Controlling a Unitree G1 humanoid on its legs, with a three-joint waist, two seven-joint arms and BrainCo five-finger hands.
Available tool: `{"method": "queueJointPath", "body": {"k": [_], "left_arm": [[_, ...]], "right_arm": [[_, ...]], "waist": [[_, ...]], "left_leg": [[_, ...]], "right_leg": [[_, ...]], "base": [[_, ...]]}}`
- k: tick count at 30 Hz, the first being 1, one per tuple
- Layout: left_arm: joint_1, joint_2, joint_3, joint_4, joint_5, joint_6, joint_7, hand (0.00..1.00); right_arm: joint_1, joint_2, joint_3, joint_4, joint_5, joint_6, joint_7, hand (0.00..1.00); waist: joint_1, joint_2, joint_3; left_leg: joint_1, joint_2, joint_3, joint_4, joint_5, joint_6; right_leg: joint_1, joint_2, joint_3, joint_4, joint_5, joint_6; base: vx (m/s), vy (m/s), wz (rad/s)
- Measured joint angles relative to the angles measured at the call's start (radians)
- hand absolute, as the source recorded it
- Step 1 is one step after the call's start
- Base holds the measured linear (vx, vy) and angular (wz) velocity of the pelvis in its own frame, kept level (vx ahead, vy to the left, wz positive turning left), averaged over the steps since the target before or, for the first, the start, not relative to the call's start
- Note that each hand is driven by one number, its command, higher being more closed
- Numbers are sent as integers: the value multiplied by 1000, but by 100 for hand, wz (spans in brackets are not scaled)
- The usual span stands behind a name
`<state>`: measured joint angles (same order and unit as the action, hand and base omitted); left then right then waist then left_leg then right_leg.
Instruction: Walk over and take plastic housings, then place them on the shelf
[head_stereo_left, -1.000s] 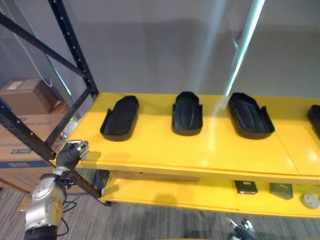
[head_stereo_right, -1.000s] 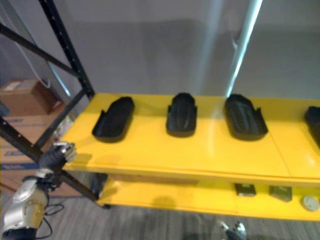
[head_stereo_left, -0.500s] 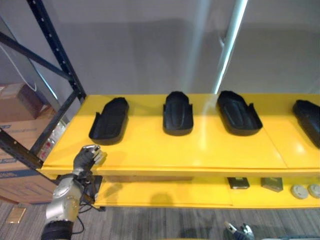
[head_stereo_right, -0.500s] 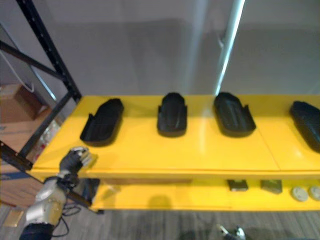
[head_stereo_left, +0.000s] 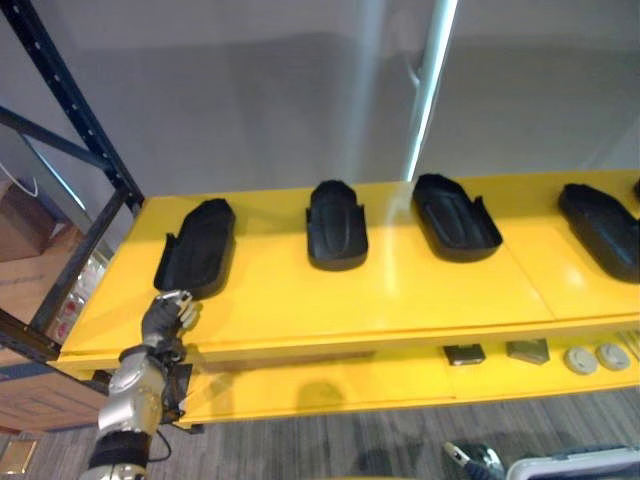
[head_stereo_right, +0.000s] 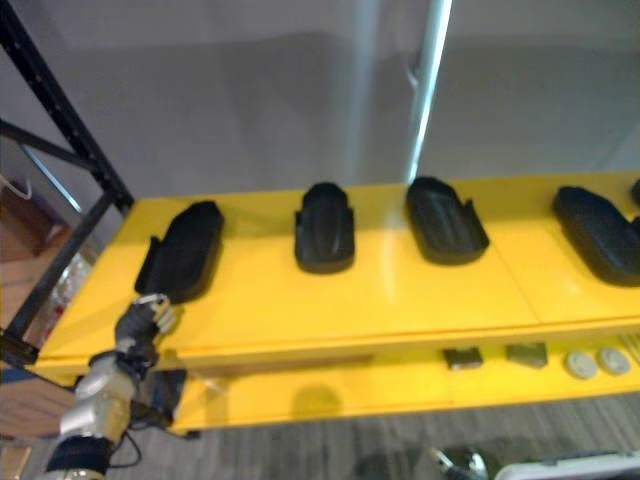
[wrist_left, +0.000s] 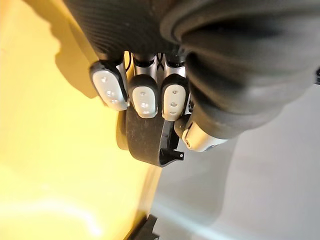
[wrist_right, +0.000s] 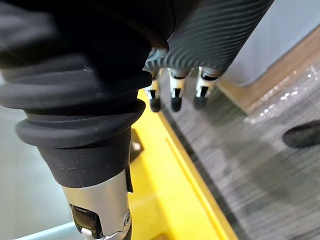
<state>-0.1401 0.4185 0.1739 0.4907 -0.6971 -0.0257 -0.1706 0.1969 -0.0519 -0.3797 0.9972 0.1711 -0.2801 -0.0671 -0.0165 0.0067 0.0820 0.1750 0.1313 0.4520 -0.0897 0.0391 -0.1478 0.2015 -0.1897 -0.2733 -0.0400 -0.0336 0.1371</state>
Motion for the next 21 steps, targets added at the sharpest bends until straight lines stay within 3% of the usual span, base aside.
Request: {"method": "queueJointPath", "body": {"k": [13, 21], "left_arm": [[-83, 6, 12, 155, 10, -17, 46, 100], [-122, 9, 28, 208, 10, -7, 60, 100]], "right_arm": [[4, -23, 41, 0, -27, 0, 3, 0], [7, -33, 60, -1, -27, 0, 3, 0]], "waist": [[-4, 7, 4], [-24, 18, 11]], "left_leg": [[16, 1, 45, 1, 0, 0], [17, 3, 49, 0, 0, 0]], "right_leg": [[-5, 0, 30, 3, 2, 2], [-12, 0, 32, 14, 2, 2]], "base": [[-7, -2, -6], [-29, -5, -1]]}}
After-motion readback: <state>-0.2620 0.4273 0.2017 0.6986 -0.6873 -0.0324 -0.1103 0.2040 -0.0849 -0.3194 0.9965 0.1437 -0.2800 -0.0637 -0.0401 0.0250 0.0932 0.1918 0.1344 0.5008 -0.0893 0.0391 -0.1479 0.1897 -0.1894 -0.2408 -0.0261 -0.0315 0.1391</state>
